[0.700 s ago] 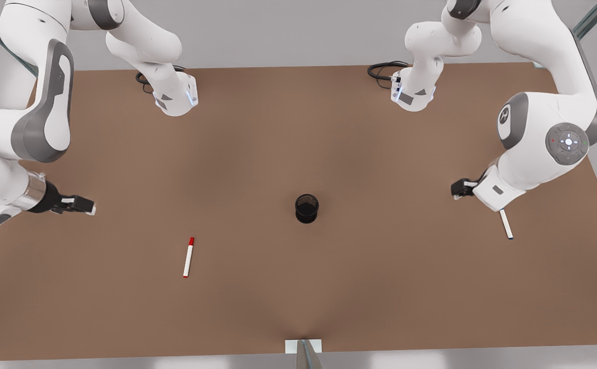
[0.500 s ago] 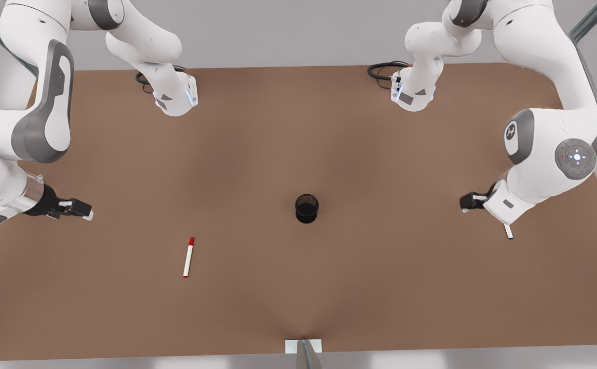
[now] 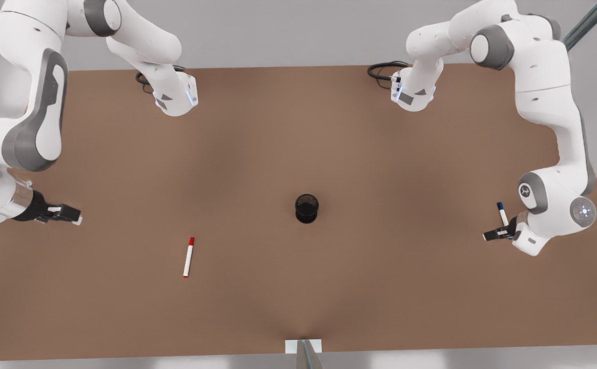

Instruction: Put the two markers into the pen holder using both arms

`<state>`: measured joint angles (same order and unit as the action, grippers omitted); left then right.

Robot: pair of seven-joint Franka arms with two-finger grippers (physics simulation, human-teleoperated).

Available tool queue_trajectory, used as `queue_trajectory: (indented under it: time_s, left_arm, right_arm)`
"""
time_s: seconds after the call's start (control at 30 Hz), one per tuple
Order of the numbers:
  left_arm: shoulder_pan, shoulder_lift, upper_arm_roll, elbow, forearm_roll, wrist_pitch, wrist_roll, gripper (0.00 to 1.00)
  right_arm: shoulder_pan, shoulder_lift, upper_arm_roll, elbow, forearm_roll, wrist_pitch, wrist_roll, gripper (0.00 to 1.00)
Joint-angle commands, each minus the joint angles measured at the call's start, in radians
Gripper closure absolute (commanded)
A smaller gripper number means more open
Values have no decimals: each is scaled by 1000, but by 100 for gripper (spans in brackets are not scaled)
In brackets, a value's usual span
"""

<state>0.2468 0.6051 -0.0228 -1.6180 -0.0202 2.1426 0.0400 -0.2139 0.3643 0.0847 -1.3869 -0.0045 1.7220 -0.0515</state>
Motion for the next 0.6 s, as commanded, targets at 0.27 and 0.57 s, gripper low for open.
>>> queue_trajectory:
  time_s: [0.27,0.57]
  left_arm:
    - [108,85,1,-28,-1,230,300,0]
    - [149,125,11,-28,8,230,540,7]
  right_arm:
    - [252,565,14,324,-118,298,263,1]
    - [300,627,15,197,-117,421,369,10]
